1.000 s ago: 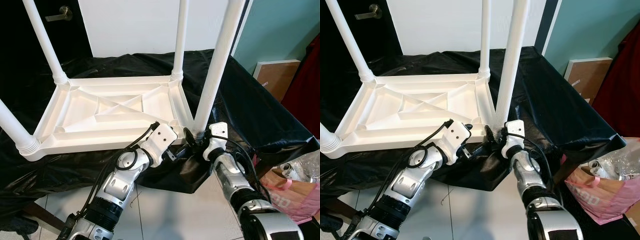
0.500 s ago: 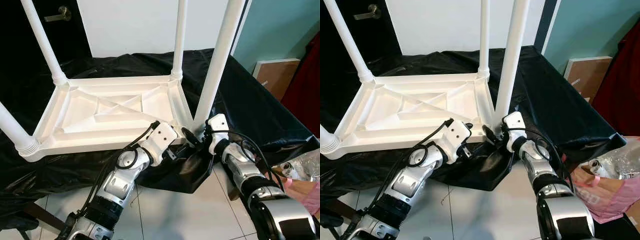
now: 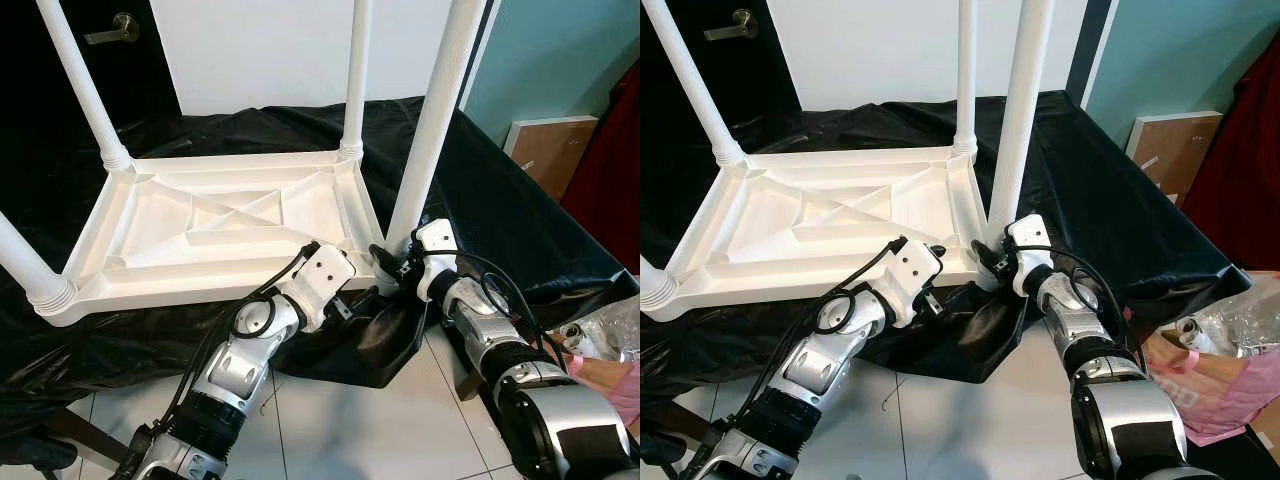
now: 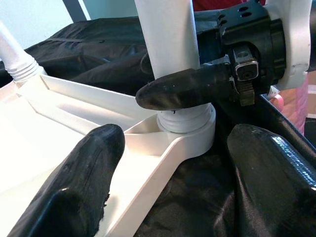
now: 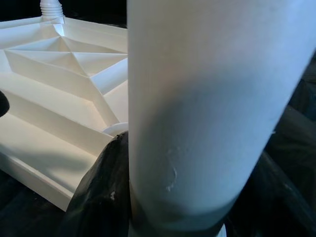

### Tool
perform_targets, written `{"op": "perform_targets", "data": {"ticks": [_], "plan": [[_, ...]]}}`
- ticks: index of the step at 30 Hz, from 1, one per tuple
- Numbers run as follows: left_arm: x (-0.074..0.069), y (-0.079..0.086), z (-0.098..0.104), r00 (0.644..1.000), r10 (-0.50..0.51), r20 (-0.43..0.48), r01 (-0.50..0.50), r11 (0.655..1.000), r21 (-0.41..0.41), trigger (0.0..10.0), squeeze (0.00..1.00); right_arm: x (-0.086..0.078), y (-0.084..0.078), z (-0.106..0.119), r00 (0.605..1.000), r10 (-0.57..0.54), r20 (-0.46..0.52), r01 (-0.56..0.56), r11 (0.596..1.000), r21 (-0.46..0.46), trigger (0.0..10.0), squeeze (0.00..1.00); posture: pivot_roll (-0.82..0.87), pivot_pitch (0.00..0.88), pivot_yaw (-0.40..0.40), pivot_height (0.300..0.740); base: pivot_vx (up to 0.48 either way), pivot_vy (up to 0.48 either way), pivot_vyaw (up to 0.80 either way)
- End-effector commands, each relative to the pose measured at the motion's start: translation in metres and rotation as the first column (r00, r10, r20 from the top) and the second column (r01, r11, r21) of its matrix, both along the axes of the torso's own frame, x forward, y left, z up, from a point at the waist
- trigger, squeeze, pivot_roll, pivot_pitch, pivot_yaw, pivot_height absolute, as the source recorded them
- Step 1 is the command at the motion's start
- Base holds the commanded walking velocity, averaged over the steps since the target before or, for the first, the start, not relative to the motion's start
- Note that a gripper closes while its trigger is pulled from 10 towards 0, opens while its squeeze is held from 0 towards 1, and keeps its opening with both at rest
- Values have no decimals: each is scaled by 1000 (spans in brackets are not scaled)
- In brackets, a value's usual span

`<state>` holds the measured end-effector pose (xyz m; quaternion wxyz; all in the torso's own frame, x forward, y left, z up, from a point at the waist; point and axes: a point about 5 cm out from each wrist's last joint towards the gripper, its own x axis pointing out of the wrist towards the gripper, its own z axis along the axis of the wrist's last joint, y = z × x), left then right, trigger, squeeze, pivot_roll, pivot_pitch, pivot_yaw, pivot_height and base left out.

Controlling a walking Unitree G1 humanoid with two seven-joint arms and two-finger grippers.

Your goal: Building children table

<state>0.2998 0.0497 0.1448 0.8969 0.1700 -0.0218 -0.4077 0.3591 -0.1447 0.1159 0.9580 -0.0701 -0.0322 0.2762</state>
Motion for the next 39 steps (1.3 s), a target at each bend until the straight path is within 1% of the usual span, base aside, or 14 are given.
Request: {"op": "perform_targets", "data": {"ticks": [1,2,5,8,11,12,17,18,21,24,25,27,29,39], "plan": [[-2,1,-4,1000,4,-11,-4,1000,14,10000,0,-3,1,-13,997,-14,-75,15,1000,17,2941,0,2,0,-30,740,0,0,0],[-2,1,-4,1000,6,-11,-6,1000,14,10000,0,-4,-1,-15,995,-32,-93,36,998,47,10000,0,4,0,-31,740,0,0,0],[-3,2,-5,1000,9,-13,-9,1000,13,10000,0,-3,-1,-18,989,-88,-119,100,991,93,10000,0,5,0,-33,740,0,0,0],[-3,2,-5,1000,10,-14,-10,1000,13,10000,0,-3,-1,-19,985,-115,-127,127,988,92,10000,0,5,0,-33,740,0,0,0],[-5,3,-7,1000,12,-17,-12,1000,17,10000,0,-3,-1,-25,958,-249,-144,261,963,73,10000,0,5,0,-36,740,0,0,0],[-5,3,-7,1000,12,-17,-12,1000,17,10000,0,-3,-1,-25,958,-249,-144,261,963,73,10000,0,5,0,-36,740,0,0,0],[-7,3,-10,1000,19,-21,-18,1000,15,10000,0,-5,-1,-33,892,-412,-187,434,896,94,10000,0,9,0,-44,740,0,0,0],[-7,3,-10,1000,19,-21,-18,1000,15,10000,0,-5,-1,-33,892,-412,-187,434,896,94,10000,0,9,0,-44,740,0,0,0],[-8,3,-11,1000,17,-21,-16,1000,17,10000,0,-8,-2,-35,806,-561,-186,585,804,110,10000,0,12,0,-44,740,0,0,0],[-8,3,-11,1000,16,-21,-16,1000,17,10000,0,-9,-2,-36,784,-587,-201,615,778,127,10000,0,12,0,-44,740,0,0,0],[-9,3,-11,1000,16,-22,-16,1000,18,10000,0,-10,1,-37,760,-609,-225,645,749,151,10000,0,13,0,-43,740,0,0,0],[-10,3,-12,1000,15,-22,-15,1000,19,10000,0,-10,14,-34,786,-571,-234,615,761,208,10000,0,17,0,-43,740,0,0,0],[-10,2,-12,1000,15,-23,-15,1000,19,10000,0,-10,17,-31,800,-559,-219,598,769,223,10000,0,17,0,-43,740,0,0,0],[-11,4,-12,1000,17,-24,-16,1000,24,10000,0,-11,16,-25,814,-559,-159,581,781,228,10000,0,19,0,-42,740,0,0,0]]}}
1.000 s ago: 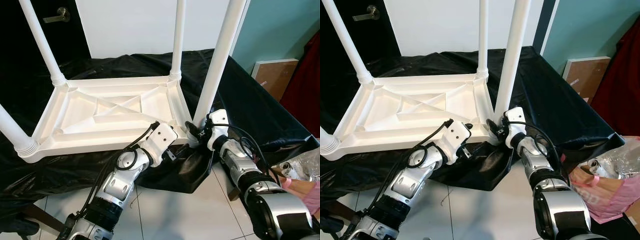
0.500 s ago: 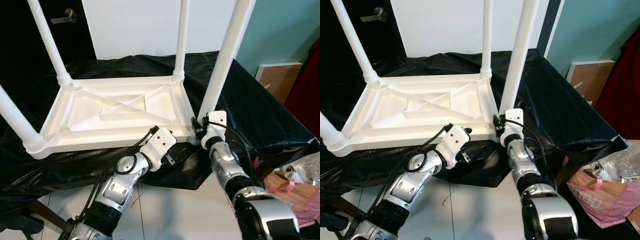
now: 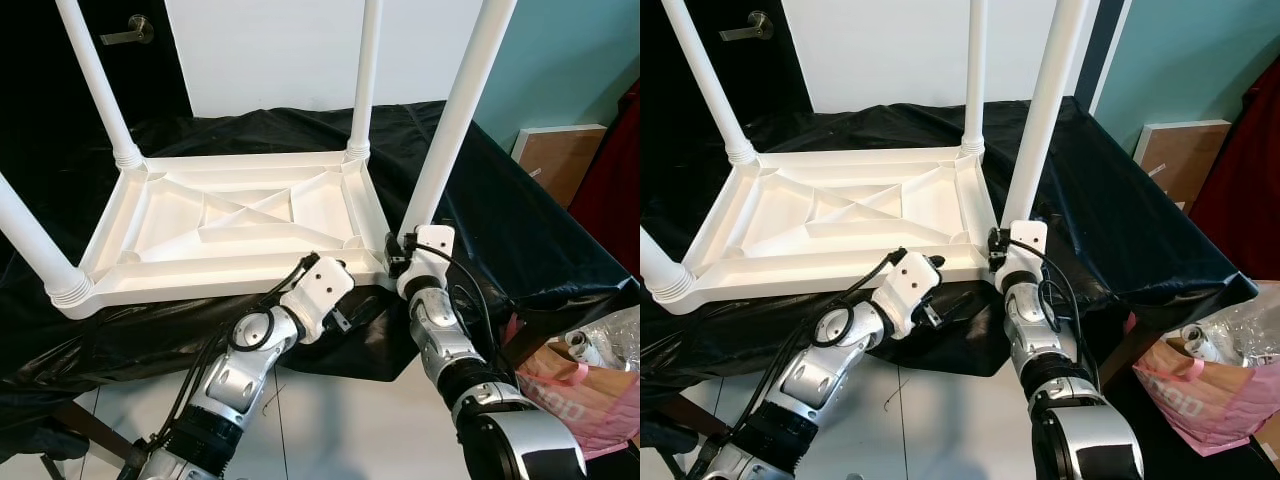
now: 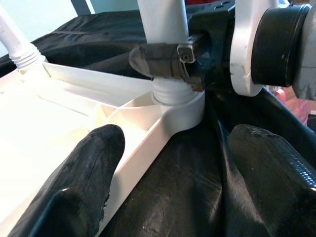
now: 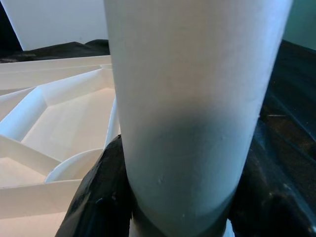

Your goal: Building children table

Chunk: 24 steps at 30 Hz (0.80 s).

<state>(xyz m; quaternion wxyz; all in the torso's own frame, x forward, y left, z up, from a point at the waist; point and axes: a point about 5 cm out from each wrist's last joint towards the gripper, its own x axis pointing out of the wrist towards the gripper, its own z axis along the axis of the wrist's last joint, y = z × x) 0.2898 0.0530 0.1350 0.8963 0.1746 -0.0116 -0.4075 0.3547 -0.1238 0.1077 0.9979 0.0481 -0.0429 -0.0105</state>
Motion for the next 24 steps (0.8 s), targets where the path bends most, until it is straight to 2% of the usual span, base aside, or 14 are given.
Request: {"op": "perform_targets", "data": {"ticks": [1,6,7,8,9,19,21,24], "plan": [[-1,1,-3,1000,13,-9,-13,1000,7,10000,0,-7,-5,-17,997,-27,-69,29,999,38,10000,0,19,0,-41,740,0,0,0],[-1,0,-2,1000,11,-9,-11,1000,7,10000,0,-5,-8,-10,1000,-8,-22,9,1000,24,10000,0,15,0,-37,740,0,0,0],[-1,-1,-2,1000,7,-9,-7,1000,6,10000,0,-5,-12,-8,1000,4,-11,-4,1000,18,10000,459,13,0,-36,740,0,0,0],[-1,-1,-2,1000,7,-9,-7,1000,6,10000,0,-5,-12,-8,1000,4,-11,-4,1000,18,10000,459,13,0,-36,740,0,0,0],[-1,-1,-2,1000,5,-9,-5,1000,7,10000,0,-4,-15,-6,1000,16,-4,-16,1000,22,10000,1000,13,0,-36,740,0,0,0],[-3,-2,-2,1000,5,-13,-5,1000,4,10000,0,-7,-27,0,982,182,47,-181,983,-21,10000,1000,13,0,-41,740,0,0,0],[-3,-2,-2,1000,6,-13,-6,1000,4,10000,0,-9,-29,-2,951,309,29,-308,951,-43,10000,0,12,0,-39,740,0,0,0],[-3,-2,-2,1000,4,-15,-4,1000,4,10000,0,-11,-31,-4,919,395,8,-393,916,-83,10000,0,10,0,-37,740,0,0,0]]}}
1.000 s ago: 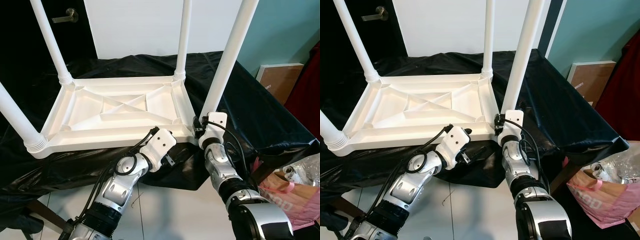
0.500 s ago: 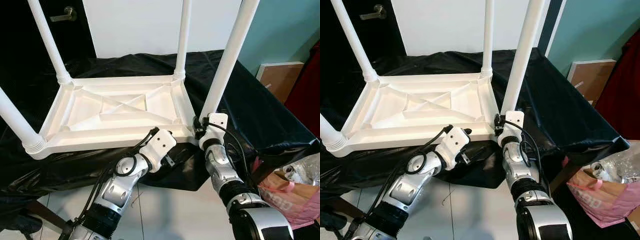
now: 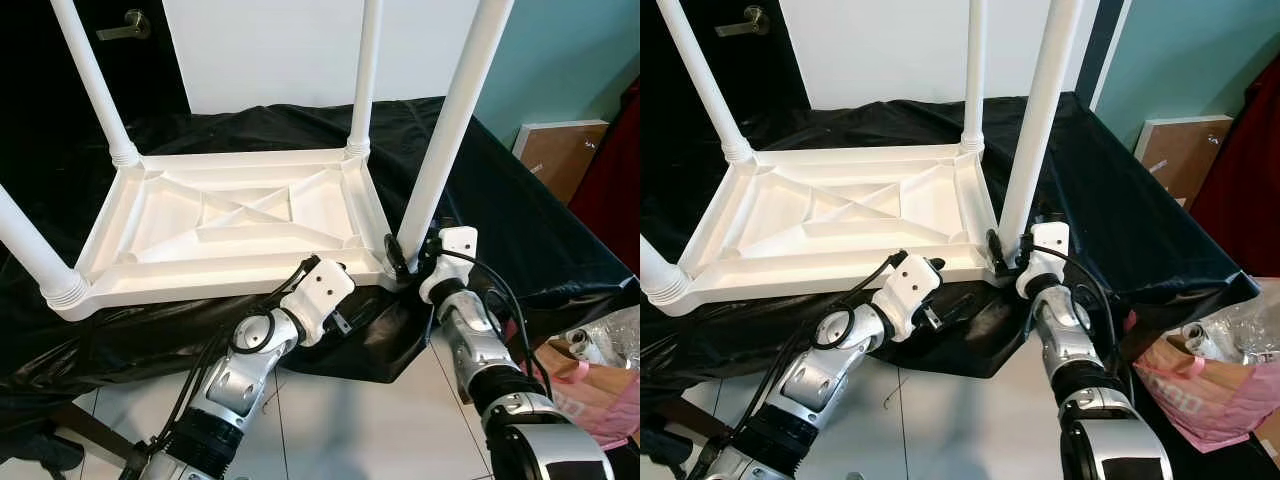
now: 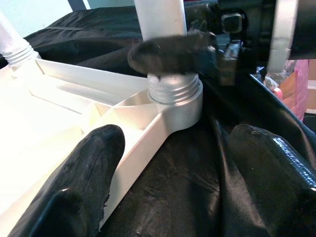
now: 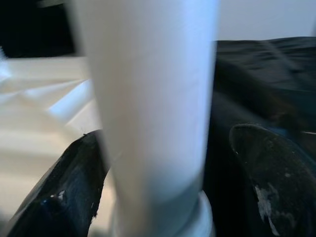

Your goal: Building children table

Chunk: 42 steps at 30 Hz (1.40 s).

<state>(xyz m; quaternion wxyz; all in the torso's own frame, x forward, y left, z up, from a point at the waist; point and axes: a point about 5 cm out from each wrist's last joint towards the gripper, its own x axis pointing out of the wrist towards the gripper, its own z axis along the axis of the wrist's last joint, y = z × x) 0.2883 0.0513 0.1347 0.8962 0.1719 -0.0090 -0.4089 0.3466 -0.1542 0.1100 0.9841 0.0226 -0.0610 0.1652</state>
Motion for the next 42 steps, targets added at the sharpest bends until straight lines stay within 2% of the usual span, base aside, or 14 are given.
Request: {"op": "perform_targets", "data": {"ticks": [1,7,17,18,22,23,33,38,39,40,41,42], "plan": [[-2,0,-2,1000,3,-9,-3,1000,6,10000,0,-3,-1,-6,996,78,-34,-79,996,-34,10000,0,10,0,-37,740,0,0,0],[-1,-1,0,1000,-5,-8,5,1000,9,10000,0,3,0,-4,981,181,-72,-189,974,-127,10000,0,9,0,-23,740,0,0,0],[-1,-2,-2,1000,-14,-4,15,999,39,10000,0,16,5,10,966,240,-97,-255,944,-207,10000,0,15,0,-29,740,0,0,0],[-1,-2,-2,1000,-13,-4,13,999,38,10000,0,17,6,11,965,243,-96,-258,942,-216,8000,0,15,0,-29,740,0,0,0],[0,-2,-2,1000,-9,-2,9,999,38,10000,0,18,7,11,961,255,-110,-273,938,-213,8000,0,18,0,-32,740,0,0,0],[2,-2,-1,1000,-8,6,8,999,47,10000,0,18,8,9,958,260,-122,-282,934,-219,0,0,27,0,-34,740,0,0,0],[8,3,4,999,23,30,-24,999,48,10000,0,9,-1,-14,961,187,-203,-225,957,-184,0,0,22,0,-41,740,0,0,0],[9,3,3,999,26,34,-28,998,56,10000,0,8,-3,-19,965,144,-219,-182,969,-168,0,0,17,0,-43,740,0,0,0],[11,3,4,999,33,35,-34,998,43,10000,0,6,-2,-21,967,135,-214,-169,974,-150,7569,0,9,0,-49,740,0,0,0],[11,3,4,999,33,35,-34,998,43,10000,0,6,-2,-21,967,135,-214,-169,974,-150,7569,0,9,0,-49,740,0,0,0],[13,3,6,998,42,36,-43,999,27,10000,0,4,-1,-23,970,124,-209,-153,980,-128,10000,0,9,0,-49,740,0,0,0],[14,3,7,998,45,38,-46,999,23,10000,0,4,1,-25,971,107,-212,-133,985,-114,10000,0,5,0,-52,740,0,0,0]]}}
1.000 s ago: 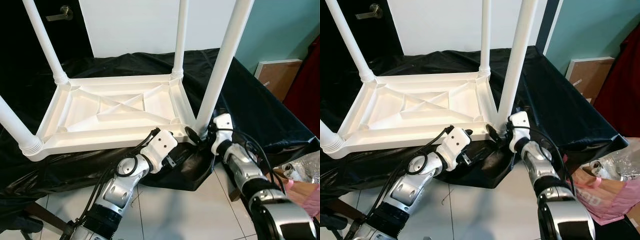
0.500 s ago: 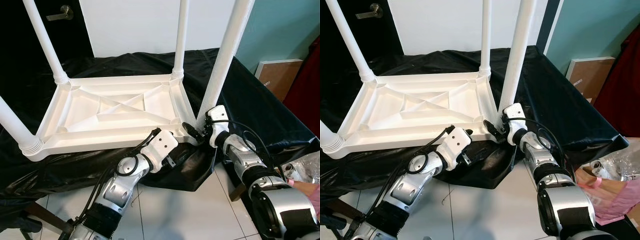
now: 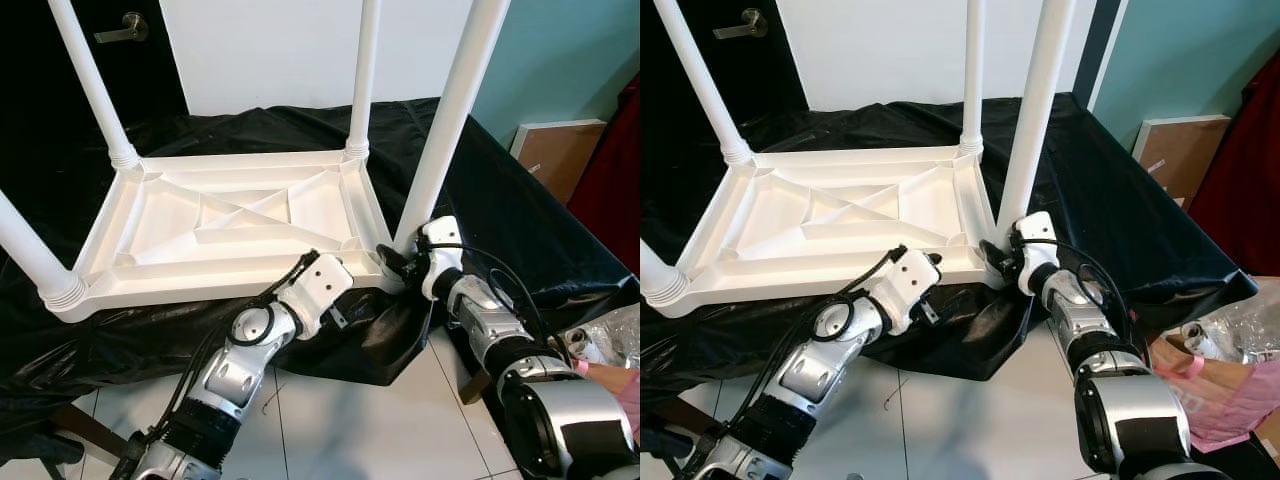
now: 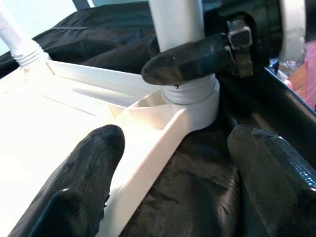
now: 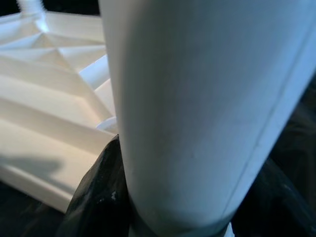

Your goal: Building children table

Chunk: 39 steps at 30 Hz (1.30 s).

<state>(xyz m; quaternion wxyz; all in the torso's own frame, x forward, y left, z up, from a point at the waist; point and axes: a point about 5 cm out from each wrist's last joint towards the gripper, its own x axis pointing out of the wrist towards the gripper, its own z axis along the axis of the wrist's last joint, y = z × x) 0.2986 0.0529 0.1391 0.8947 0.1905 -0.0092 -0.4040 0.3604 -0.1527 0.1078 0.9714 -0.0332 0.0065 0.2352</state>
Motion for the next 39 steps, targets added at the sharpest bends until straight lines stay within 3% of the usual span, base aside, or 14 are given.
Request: {"op": "perform_targets", "data": {"ticks": [1,6,7,9,13,14,15,17,19,20,24,32,33,39], "plan": [[5,1,3,999,38,23,-38,999,-10,10000,0,-10,0,-24,994,-36,-100,37,999,10,10000,0,5,0,-52,740,0,0,0],[5,0,5,999,37,23,-36,999,-32,10000,0,-10,2,-27,989,-91,-113,94,995,23,10000,0,1,0,-57,740,0,0,0],[4,-2,7,999,35,20,-34,998,-55,10000,0,-10,1,-29,970,-211,-122,216,976,28,10000,0,-1,0,-64,740,0,0,0],[4,-2,7,999,38,19,-36,998,-59,10000,0,-9,0,-30,940,-316,-124,321,947,23,10000,0,0,0,-68,740,0,0,0],[4,-2,6,999,40,19,-38,997,-60,10000,0,-9,-1,-31,923,-365,-125,370,929,18,10000,0,0,0,-68,740,0,0,0],[4,-3,6,999,41,17,-40,997,-61,10000,0,-10,1,-33,897,-420,-137,428,903,35,10000,0,8,0,-62,740,0,0,0],[4,-3,6,999,41,17,-40,997,-61,10000,0,-10,1,-33,897,-420,-137,428,903,35,10000,0,8,0,-62,740,0,0,0],[0,-3,4,999,33,7,-32,998,-57,10000,0,-14,9,-35,848,-509,-147,525,845,102,10000,0,6,0,-51,740,0,0,0],[-1,-3,3,1000,29,4,-29,998,-55,10000,0,-16,11,-36,835,-529,-152,546,829,120,10000,0,4,0,-49,740,0,0,0],[-2,-2,1,1000,25,0,-25,999,-48,10000,0,-17,22,-35,858,-493,-148,511,848,141,10000,0,3,0,-44,740,0,0,0],[-2,0,-1,1000,21,0,-21,999,-28,10000,0,-18,35,-33,888,-437,-146,458,870,182,10000,0,1,0,-40,740,0,0,0],[0,-4,5,1000,3,9,-3,999,-51,10000,0,-18,35,-25,907,-414,-73,421,887,190,10000,0,-2,0,-27,740,0,0,0],[0,-5,5,1000,-2,9,2,999,-52,10000,0,-18,35,-23,915,-401,-51,403,894,194,10000,1000,-3,0,-24,740,0,0,0],[-2,-5,3,1000,-12,4,13,999,-47,10000,0,-21,31,-16,942,-335,13,324,919,223,10000,1000,-4,0,-18,740,0,0,0]]}}
